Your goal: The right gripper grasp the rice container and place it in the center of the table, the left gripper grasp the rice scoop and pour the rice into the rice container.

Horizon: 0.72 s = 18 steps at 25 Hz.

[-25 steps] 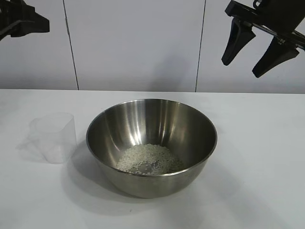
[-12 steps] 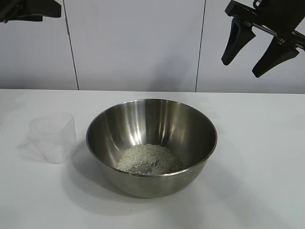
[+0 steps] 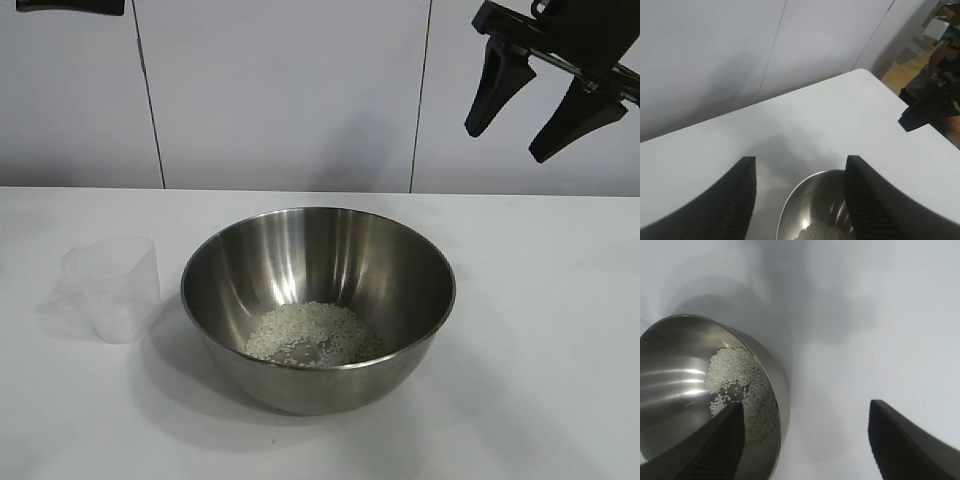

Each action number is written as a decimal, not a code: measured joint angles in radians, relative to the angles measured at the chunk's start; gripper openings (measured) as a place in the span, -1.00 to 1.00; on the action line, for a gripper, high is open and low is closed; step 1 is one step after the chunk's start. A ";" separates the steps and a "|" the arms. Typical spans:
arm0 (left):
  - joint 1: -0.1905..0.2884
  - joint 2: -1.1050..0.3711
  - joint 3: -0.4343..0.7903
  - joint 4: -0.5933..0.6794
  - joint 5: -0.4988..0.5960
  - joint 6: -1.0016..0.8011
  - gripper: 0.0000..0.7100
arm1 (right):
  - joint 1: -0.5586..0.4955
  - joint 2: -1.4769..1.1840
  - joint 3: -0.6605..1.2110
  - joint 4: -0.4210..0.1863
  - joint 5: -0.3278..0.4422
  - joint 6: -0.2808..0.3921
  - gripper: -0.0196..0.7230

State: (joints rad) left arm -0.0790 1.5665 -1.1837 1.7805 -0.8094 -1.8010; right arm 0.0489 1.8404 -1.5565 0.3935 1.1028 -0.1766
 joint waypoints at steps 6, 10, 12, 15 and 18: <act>0.000 0.045 -0.013 0.000 -0.023 -0.067 0.10 | 0.000 0.000 0.000 0.041 0.096 0.000 0.36; -0.001 0.143 -0.013 0.000 -0.059 -0.116 0.10 | 0.000 0.000 0.000 0.105 0.110 -0.010 0.36; -0.011 0.187 -0.013 0.000 -0.062 -0.131 0.10 | 0.000 0.000 -0.001 0.148 0.110 -0.023 0.36; -0.042 0.234 -0.013 0.000 -0.068 -0.145 0.10 | 0.000 0.000 -0.001 0.197 0.110 -0.045 0.36; -0.079 0.246 -0.021 0.000 -0.068 -0.148 0.10 | 0.000 0.000 -0.001 0.212 0.109 -0.056 0.36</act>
State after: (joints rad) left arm -0.1584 1.8129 -1.2043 1.7805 -0.8777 -1.9489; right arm 0.0489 1.8404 -1.5576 0.6057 1.2120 -0.2325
